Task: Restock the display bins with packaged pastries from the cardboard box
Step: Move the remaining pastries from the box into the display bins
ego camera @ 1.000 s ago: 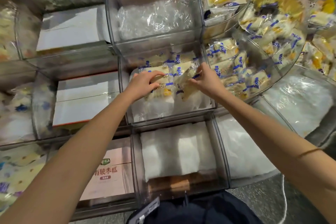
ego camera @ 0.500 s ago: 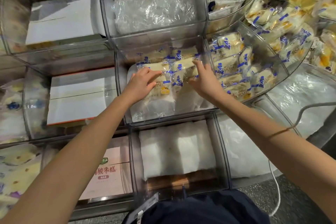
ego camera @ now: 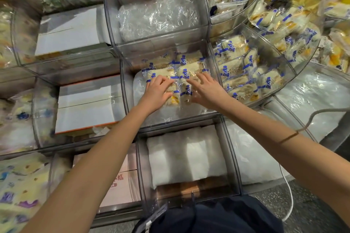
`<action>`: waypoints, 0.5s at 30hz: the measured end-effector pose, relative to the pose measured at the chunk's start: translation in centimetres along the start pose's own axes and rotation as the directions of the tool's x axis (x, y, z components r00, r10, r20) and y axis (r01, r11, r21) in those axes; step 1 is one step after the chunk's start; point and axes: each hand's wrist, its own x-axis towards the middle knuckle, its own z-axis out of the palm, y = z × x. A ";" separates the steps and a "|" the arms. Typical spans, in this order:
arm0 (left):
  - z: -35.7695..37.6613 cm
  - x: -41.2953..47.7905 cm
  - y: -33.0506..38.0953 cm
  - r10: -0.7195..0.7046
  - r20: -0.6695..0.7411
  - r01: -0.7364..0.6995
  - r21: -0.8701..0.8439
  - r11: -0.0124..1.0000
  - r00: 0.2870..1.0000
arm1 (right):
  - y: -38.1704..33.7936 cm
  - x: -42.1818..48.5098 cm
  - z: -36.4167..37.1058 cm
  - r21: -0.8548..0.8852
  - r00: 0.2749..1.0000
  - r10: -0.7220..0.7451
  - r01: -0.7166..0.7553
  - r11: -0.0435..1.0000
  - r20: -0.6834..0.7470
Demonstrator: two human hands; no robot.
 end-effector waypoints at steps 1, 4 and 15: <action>0.1 -0.2 0.2 0.000 -0.003 0.000 0.017 1.000 1.000 | 0.1 -0.2 0.1 -0.029 1.000 -0.014 0.014 0.999 0.012; 0.5 -1.1 0.5 0.015 0.053 -0.024 0.168 0.986 0.998 | 0.1 -0.1 0.9 -0.091 1.000 -0.004 0.002 0.996 -0.021; 1.2 -1.6 1.8 -0.072 0.063 0.043 0.382 0.923 0.995 | 0.1 1.4 0.5 -0.099 0.998 0.027 -0.033 0.995 -0.061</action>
